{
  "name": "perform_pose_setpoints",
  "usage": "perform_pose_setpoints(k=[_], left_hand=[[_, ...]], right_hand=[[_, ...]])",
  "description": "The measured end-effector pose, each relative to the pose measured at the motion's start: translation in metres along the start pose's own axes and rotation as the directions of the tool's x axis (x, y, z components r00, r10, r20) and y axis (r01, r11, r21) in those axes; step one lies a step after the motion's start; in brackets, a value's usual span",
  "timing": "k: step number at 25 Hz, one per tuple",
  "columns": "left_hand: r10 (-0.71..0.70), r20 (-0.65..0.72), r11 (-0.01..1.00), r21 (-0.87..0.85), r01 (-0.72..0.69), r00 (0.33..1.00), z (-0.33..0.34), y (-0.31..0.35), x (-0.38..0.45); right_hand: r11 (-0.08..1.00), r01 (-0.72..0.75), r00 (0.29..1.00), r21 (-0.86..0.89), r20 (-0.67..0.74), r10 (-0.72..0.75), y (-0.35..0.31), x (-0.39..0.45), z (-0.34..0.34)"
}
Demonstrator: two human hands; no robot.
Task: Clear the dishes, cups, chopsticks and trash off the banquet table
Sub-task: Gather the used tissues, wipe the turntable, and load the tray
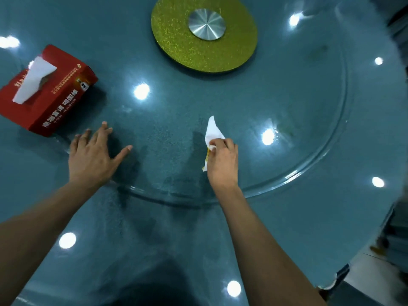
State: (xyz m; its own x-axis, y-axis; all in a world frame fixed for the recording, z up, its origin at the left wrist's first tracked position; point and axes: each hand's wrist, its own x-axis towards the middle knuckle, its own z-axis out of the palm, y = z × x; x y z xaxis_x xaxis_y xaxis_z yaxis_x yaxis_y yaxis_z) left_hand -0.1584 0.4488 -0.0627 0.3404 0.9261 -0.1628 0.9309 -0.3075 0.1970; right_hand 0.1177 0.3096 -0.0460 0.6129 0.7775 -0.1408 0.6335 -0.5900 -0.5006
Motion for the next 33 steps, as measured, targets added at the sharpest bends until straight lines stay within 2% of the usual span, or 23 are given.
perform_pose_setpoints(k=[4, 7, 11, 15, 18, 24, 33], left_hand=[[-0.084, 0.005, 0.993, 0.081, 0.084, 0.996, -0.003, -0.006, 0.021], [-0.093, -0.028, 0.995, 0.043, 0.094, 0.995, -0.002, 0.006, 0.022], [0.139, -0.027, 0.990, -0.005, -0.140, 0.990, 0.008, 0.047, -0.009], [0.389, 0.047, 0.921, -0.042, -0.388, 0.920, 0.019, 0.099, -0.053], [0.471, 0.094, 0.882, -0.026, -0.471, 0.877, 0.027, 0.122, -0.073], [0.429, 0.111, 0.901, 0.018, -0.434, 0.896, 0.033, 0.114, -0.081], [0.290, 0.064, 0.955, 0.046, -0.293, 0.955, 0.033, 0.079, -0.075]], right_hand=[[0.999, 0.033, 0.998, -0.020, -0.048, -0.034, 0.015, -0.015, -0.012], [0.996, 0.081, 0.995, -0.042, -0.056, -0.083, 0.023, -0.023, -0.015], [0.987, 0.156, 0.982, -0.049, -0.103, -0.161, 0.033, -0.034, -0.014], [0.968, 0.235, 0.951, -0.092, -0.182, -0.249, 0.046, -0.042, -0.015], [0.943, 0.307, 0.926, -0.131, -0.189, -0.328, 0.050, -0.049, -0.012], [0.931, 0.348, 0.917, -0.108, -0.167, -0.362, 0.049, -0.061, -0.002], [0.880, 0.466, 0.882, -0.092, -0.029, -0.470, 0.013, -0.060, 0.027]])
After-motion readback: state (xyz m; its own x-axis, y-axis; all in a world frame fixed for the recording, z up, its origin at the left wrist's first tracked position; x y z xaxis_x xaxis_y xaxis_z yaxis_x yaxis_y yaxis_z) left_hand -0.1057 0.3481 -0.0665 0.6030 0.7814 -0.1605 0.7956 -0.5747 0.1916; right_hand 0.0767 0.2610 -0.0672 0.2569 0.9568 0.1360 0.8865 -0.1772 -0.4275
